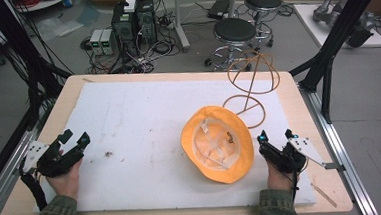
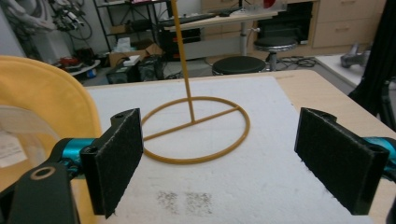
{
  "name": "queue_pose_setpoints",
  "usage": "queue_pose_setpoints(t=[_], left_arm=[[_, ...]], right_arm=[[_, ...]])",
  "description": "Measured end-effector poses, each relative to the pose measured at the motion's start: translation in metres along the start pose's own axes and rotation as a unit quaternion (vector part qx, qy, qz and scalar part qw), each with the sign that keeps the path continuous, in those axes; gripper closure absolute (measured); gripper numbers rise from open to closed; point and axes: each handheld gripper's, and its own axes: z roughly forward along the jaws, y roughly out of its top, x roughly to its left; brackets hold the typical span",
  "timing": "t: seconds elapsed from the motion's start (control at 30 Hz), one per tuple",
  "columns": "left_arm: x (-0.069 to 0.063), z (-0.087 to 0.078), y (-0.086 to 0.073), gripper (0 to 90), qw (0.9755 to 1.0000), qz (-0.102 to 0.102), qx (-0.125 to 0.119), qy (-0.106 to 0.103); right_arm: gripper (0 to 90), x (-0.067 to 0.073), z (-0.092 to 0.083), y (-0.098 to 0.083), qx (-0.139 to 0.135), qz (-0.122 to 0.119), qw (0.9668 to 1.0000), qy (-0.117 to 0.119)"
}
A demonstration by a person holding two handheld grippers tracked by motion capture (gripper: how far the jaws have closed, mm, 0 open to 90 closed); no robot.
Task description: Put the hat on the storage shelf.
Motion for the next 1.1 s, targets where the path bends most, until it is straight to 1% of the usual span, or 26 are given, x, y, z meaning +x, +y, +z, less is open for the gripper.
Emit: queue_pose_setpoints(t=[0.03,0.07,0.1,0.13,0.17,0.2,0.23,0.27,0.3,0.33,0.37,0.5,0.57,0.63,0.7,0.73,0.77,0.83,0.87,0.9,0.93,0.97,1.0,1.03,1.07,1.1], left_arm=[[0.000,0.000,0.000,31.5,1.0000,0.001,0.000,-0.001],[0.000,0.000,0.000,31.5,1.0000,0.001,0.000,-0.001],[-0.001,0.001,0.000,31.5,1.0000,0.001,0.001,-0.001],[-0.001,0.001,0.000,31.5,1.0000,0.001,0.001,-0.001],[-0.001,0.001,0.000,31.6,1.0000,0.001,0.001,-0.002],[-0.001,0.001,0.000,31.6,1.0000,0.001,0.001,-0.002],[-0.001,0.001,0.000,31.5,1.0000,0.001,0.001,-0.002],[-0.001,0.001,0.000,31.5,1.0000,0.001,0.002,-0.002],[0.000,0.001,0.000,31.5,1.0000,0.001,0.002,-0.002],[0.000,0.001,0.000,31.5,1.0000,0.001,0.002,-0.002],[-0.001,0.001,0.000,31.5,1.0000,0.001,0.002,-0.002],[0.000,0.001,0.000,31.5,1.0000,0.001,0.002,-0.003],[0.000,0.001,0.000,31.5,1.0000,0.000,0.002,-0.003],[0.000,0.001,0.000,31.5,1.0000,0.000,0.002,-0.002],[0.000,0.001,0.000,31.5,1.0000,0.001,0.001,-0.002],[0.000,0.001,0.000,31.5,1.0000,0.001,0.001,-0.002],[0.000,0.001,0.000,31.5,1.0000,0.001,0.001,-0.002],[0.000,0.001,0.000,31.5,1.0000,0.001,0.002,-0.003],[0.000,0.001,0.000,31.5,1.0000,0.001,0.001,-0.003],[-0.001,0.001,0.000,31.5,1.0000,0.000,0.001,-0.002],[0.000,0.001,0.000,31.5,1.0000,0.000,0.001,-0.002],[0.000,0.001,0.000,31.5,1.0000,0.000,0.000,-0.002],[0.000,0.001,0.000,31.5,1.0000,0.000,0.002,-0.002],[0.000,0.001,0.000,31.5,1.0000,0.000,0.001,-0.002],[0.000,0.001,0.000,31.5,1.0000,0.000,0.001,-0.002],[-0.001,0.001,0.000,31.5,1.0000,0.000,0.001,-0.002]], right_arm=[[13.9,0.002,-0.001,0.002,-0.001,0.003,1.0000,0.006],[13.6,0.004,-0.003,0.004,-0.005,0.001,0.9999,0.016],[13.3,0.010,-0.006,0.008,-0.012,-0.005,0.9995,0.030],[13.3,0.010,-0.006,0.008,-0.012,-0.005,0.9995,0.030],[13.2,0.016,-0.009,0.012,-0.018,-0.011,0.9988,0.045],[13.2,0.016,-0.009,0.012,-0.018,-0.011,0.9988,0.045],[13.2,0.019,-0.010,0.013,-0.019,-0.011,0.9985,0.051],[13.1,0.023,-0.011,0.015,-0.021,-0.011,0.9979,0.061],[13.1,0.029,-0.012,0.017,-0.021,-0.016,0.9967,0.076],[13.1,0.029,-0.012,0.017,-0.021,-0.016,0.9967,0.076],[13.1,0.035,-0.013,0.019,-0.022,-0.024,0.9955,0.088],[13.2,0.048,-0.016,0.021,-0.021,-0.045,0.9922,0.114],[13.2,0.055,-0.017,0.021,-0.020,-0.061,0.9902,0.124],[13.2,0.061,-0.018,0.021,-0.013,-0.076,0.9891,0.126],[13.2,0.065,-0.018,0.021,-0.010,-0.082,0.9874,0.135],[13.2,0.065,-0.018,0.021,-0.010,-0.082,0.9874,0.135],[13.2,0.067,-0.019,0.022,-0.010,-0.085,0.9866,0.139],[13.2,0.074,-0.021,0.022,-0.007,-0.086,0.9833,0.160],[13.2,0.074,-0.021,0.022,-0.007,-0.086,0.9833,0.160],[13.2,0.079,-0.022,0.023,-0.001,-0.091,0.9811,0.171],[13.2,0.079,-0.022,0.023,-0.001,-0.091,0.9811,0.171],[13.2,0.082,-0.022,0.024,0.002,-0.090,0.9804,0.175],[13.2,0.088,-0.023,0.025,0.008,-0.090,0.9771,0.192],[13.2,0.090,-0.024,0.025,0.011,-0.091,0.9763,0.196],[13.2,0.090,-0.024,0.025,0.011,-0.091,0.9763,0.196],[13.2,0.094,-0.024,0.025,0.012,-0.094,0.9749,0.201]])
